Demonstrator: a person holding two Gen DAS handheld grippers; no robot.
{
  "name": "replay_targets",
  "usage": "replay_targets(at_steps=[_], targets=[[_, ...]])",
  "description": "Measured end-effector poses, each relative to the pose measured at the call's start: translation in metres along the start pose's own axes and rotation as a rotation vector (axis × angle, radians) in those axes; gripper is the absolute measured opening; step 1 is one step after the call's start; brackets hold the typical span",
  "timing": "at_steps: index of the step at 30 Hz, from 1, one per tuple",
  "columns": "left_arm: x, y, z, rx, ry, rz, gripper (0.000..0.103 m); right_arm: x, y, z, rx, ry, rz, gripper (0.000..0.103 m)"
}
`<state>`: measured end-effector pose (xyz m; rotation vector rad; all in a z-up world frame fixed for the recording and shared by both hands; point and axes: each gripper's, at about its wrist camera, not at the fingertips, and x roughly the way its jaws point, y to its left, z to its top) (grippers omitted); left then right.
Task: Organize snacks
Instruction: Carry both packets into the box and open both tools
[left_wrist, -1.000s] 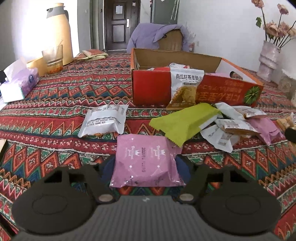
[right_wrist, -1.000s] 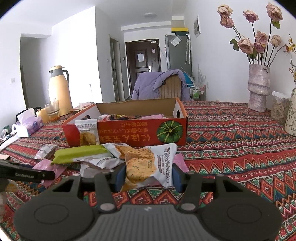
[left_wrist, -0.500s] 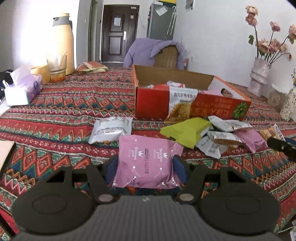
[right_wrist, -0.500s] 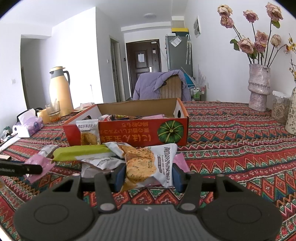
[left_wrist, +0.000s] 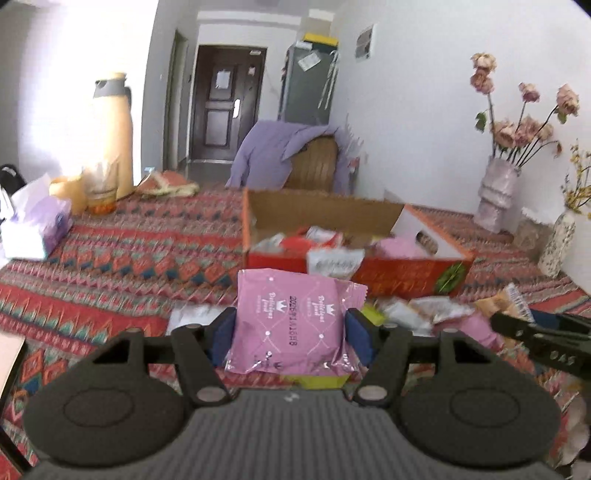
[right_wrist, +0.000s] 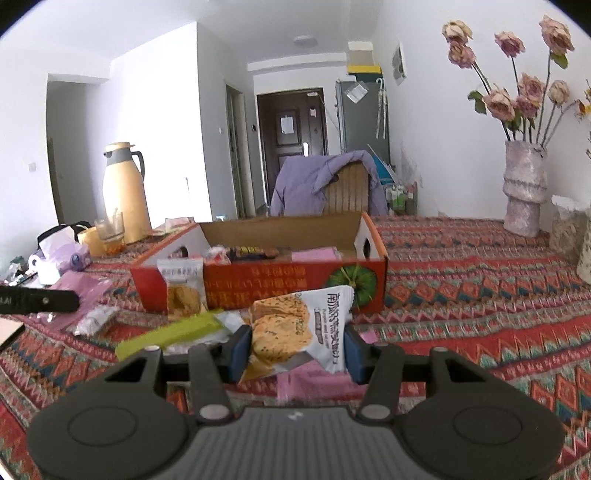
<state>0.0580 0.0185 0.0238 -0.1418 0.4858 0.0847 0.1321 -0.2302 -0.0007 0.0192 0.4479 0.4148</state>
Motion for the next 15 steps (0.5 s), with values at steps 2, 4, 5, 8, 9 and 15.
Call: replay_targets(at_steps=[2,4,5,8,9,15], targets=[[0.004,-0.008,0.009,0.012,-0.028,-0.014,0.064,0.005,0.002,0.009,-0.007,-0.017,0.005,0.051],[0.012,-0.015,0.019,0.012,-0.046,-0.013,0.064,0.012,0.002,0.020,-0.004,-0.032,0.012,0.051],[0.017,-0.017,0.024,0.006,-0.048,-0.019,0.064,0.015,0.002,0.025,0.000,-0.036,0.014,0.051],[0.031,-0.024,0.038,0.001,-0.061,-0.022,0.064,0.029,0.001,0.042,0.011,-0.049,0.024,0.051],[0.036,-0.027,0.043,0.005,-0.068,-0.019,0.064,0.034,0.001,0.048,0.014,-0.052,0.023,0.051],[0.079,-0.039,0.070,0.016,-0.053,-0.019,0.064,0.075,-0.004,0.077,0.027,-0.038,0.021,0.051]])
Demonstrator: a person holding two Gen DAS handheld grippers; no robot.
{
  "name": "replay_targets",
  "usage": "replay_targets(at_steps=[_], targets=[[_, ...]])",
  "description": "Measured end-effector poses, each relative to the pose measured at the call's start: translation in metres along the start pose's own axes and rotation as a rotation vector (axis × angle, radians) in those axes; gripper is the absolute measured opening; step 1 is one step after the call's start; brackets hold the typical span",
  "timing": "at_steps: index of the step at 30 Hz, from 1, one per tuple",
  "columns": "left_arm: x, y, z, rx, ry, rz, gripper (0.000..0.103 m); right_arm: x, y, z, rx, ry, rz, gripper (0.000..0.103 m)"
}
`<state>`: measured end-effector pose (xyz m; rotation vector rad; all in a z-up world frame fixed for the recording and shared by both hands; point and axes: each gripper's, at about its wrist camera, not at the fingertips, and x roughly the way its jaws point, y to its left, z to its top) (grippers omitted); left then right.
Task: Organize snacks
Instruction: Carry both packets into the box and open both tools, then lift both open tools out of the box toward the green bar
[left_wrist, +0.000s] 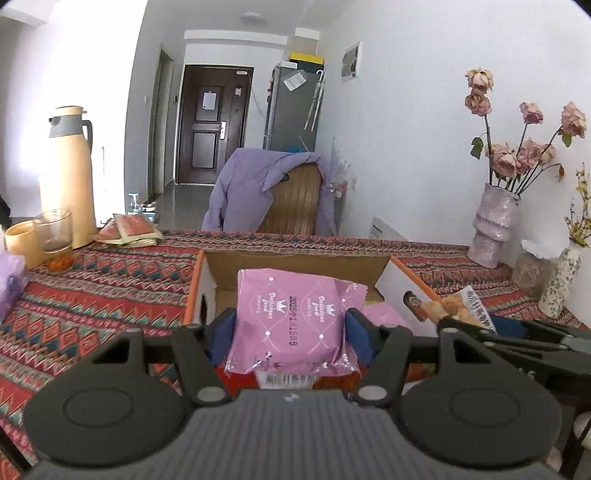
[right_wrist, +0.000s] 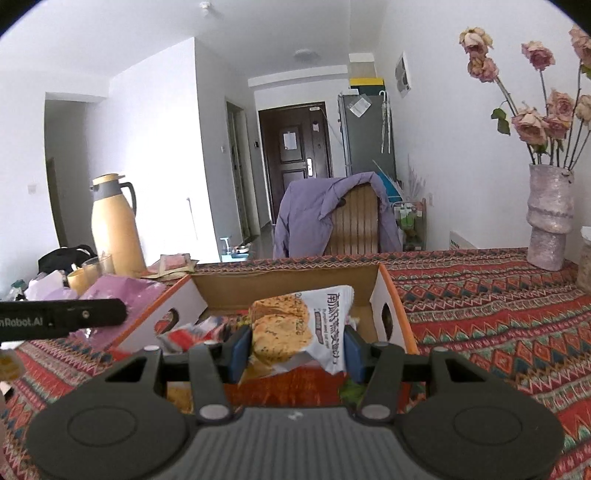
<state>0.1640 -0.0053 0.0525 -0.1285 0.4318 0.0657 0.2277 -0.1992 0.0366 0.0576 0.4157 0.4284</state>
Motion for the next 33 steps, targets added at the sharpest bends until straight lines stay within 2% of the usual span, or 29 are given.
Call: replay_targets(at_steps=[10,15,18,23,25,26,28,29,30,33], targets=[[0.065,-0.001,0.015,0.000,0.055,0.055,0.064,0.072,-0.001,0.018,-0.035,0.082,-0.044,0.051],[0.087,0.002,0.013,-0.010,0.091,0.077,0.064,0.095,0.002,0.014,-0.063,0.131,-0.059,0.052],[0.094,0.006,0.010,-0.021,0.114,0.083,0.066,0.105,0.002,0.009,-0.065,0.159,-0.061,0.056],[0.089,0.014,0.007,-0.059,0.096,0.068,0.070,0.105,0.002,0.003,-0.066,0.168,-0.059,0.065],[0.084,0.015,0.008,-0.070,0.077,0.066,0.084,0.102,0.000,0.004,-0.054,0.164,-0.059,0.084],[0.081,0.014,0.008,-0.069,0.067,0.069,0.088,0.100,0.000,0.004,-0.052,0.158,-0.059,0.088],[0.074,0.015,0.009,-0.073,0.036,0.070,0.103,0.094,-0.001,0.004,-0.052,0.142,-0.057,0.092],[0.069,0.015,0.008,-0.079,0.023,0.071,0.103,0.092,-0.002,0.005,-0.047,0.140,-0.056,0.093],[0.066,0.015,0.009,-0.077,0.018,0.067,0.103,0.091,-0.002,0.006,-0.040,0.139,-0.055,0.101],[0.054,0.015,0.006,-0.075,0.008,0.056,0.103,0.081,-0.005,0.006,-0.022,0.127,-0.062,0.103]])
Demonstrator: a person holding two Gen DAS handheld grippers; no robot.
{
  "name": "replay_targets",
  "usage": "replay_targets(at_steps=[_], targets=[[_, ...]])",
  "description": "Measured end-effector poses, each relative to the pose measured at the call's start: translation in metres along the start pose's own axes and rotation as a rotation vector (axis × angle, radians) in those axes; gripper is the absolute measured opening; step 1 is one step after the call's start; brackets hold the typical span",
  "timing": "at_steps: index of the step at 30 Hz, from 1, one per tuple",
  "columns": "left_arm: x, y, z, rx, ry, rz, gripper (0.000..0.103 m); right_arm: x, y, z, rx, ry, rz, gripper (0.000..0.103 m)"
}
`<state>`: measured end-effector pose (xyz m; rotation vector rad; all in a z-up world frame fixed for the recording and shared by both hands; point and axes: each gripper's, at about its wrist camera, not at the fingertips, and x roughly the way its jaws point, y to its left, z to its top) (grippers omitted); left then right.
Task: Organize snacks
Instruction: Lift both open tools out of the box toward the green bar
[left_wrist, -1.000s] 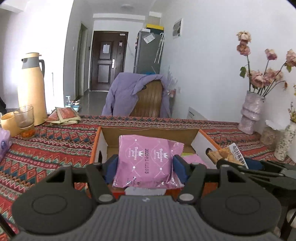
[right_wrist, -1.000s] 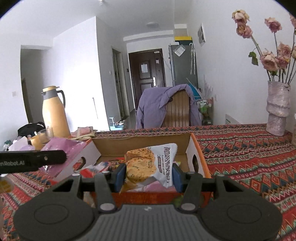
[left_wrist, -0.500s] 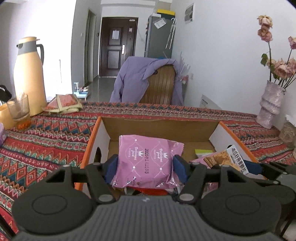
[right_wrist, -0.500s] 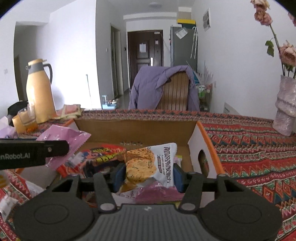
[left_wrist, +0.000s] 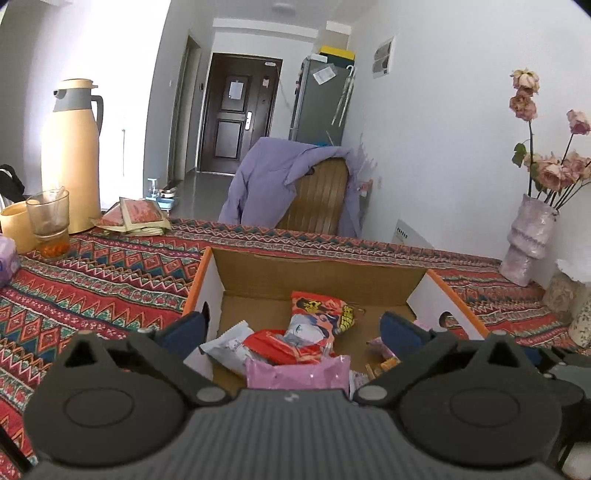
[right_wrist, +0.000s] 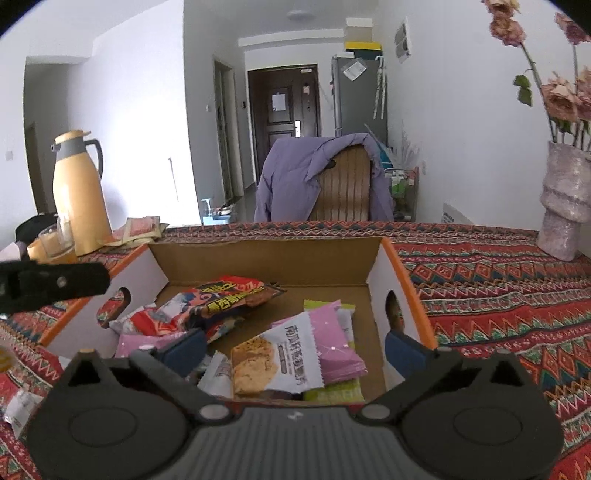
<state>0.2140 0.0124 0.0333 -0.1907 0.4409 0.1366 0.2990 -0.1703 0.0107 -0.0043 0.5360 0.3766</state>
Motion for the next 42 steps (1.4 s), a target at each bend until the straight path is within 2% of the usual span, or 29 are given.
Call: replay_targets(at_steps=[11,15,20,26,30,35,42], targets=[[-0.057,0.015,-0.021,-0.012,-0.044,-0.038,0.103,-0.065,-0.007,-0.021,0.005,-0.056,0.022,0.103],[-0.072,0.023,-0.039,0.008,-0.033,-0.046,0.103,-0.089,-0.003,-0.038,-0.012,-0.069,0.027,0.103],[-0.084,0.031,-0.069,0.045,0.024,-0.054,0.103,-0.110,0.001,-0.064,-0.018,-0.060,0.032,0.103],[-0.095,0.047,-0.101,0.054,0.044,-0.067,0.103,-0.121,0.004,-0.091,-0.025,-0.031,0.033,0.103],[-0.094,0.050,-0.111,0.046,0.048,-0.057,0.103,-0.123,0.006,-0.103,-0.017,-0.018,0.045,0.103],[-0.094,0.048,-0.121,0.075,0.025,-0.043,0.103,-0.121,0.008,-0.109,-0.026,0.003,0.023,0.103],[-0.093,0.055,-0.120,0.034,0.028,-0.056,0.103,-0.104,0.001,-0.098,-0.055,0.052,-0.033,0.103]])
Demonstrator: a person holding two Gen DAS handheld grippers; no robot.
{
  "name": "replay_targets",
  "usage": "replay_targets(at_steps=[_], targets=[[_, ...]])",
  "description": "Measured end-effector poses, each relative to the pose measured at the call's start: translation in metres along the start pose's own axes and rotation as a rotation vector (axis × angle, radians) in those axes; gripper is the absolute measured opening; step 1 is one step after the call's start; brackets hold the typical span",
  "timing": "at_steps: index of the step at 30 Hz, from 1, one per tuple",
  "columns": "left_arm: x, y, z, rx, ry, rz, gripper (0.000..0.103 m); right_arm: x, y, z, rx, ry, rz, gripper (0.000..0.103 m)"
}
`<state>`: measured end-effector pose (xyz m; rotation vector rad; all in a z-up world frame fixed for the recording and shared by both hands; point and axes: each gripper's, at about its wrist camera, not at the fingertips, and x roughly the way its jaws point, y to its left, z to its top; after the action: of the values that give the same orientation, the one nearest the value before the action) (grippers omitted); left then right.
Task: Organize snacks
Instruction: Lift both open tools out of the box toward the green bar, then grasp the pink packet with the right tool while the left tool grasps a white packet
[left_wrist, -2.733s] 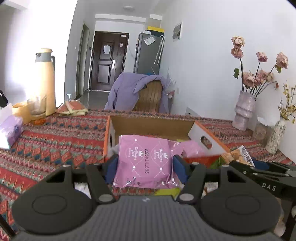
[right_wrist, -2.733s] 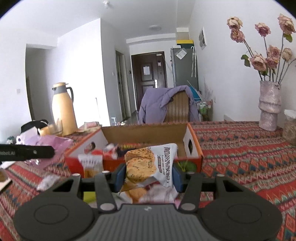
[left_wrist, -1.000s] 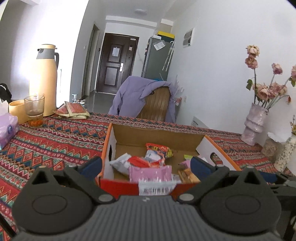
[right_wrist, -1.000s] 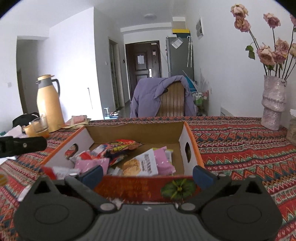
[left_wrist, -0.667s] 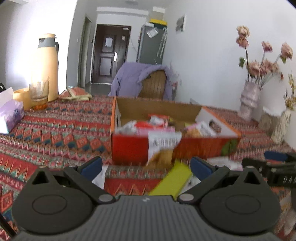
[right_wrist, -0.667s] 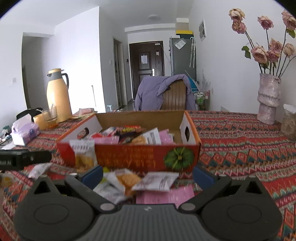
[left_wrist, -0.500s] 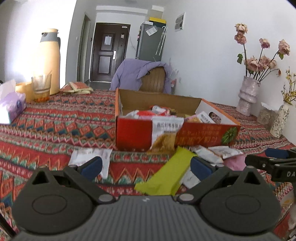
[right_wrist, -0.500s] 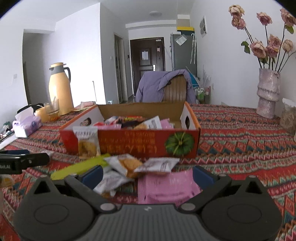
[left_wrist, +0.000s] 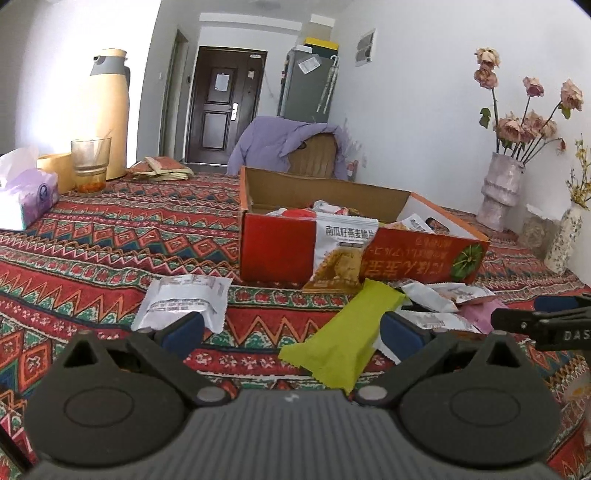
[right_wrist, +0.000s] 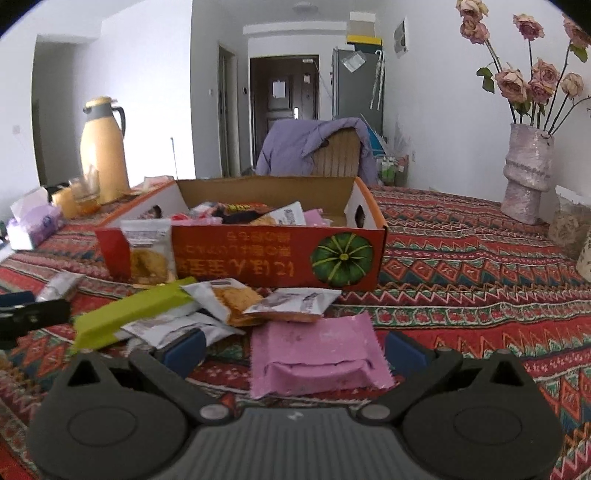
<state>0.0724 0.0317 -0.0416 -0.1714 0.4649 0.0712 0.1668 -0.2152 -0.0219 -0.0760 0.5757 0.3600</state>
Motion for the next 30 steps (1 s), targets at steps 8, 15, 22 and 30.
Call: replay_targets(at_steps=[8,15,22,30], targets=[[0.000,-0.001,0.000,0.001,-0.001,-0.002,0.103,0.046,-0.013,0.009,0.019,0.127,-0.027,0.103],[0.001,-0.001,0.000,0.006,0.006,-0.002,0.103,0.060,-0.014,0.005,0.027,0.159,-0.035,0.101],[0.001,-0.003,-0.001,0.018,-0.002,0.004,0.103,0.049,-0.006,0.001,-0.011,0.113,-0.006,0.075],[0.002,-0.002,0.000,0.019,0.006,0.007,0.103,0.020,0.004,-0.003,-0.056,-0.037,-0.049,0.067]])
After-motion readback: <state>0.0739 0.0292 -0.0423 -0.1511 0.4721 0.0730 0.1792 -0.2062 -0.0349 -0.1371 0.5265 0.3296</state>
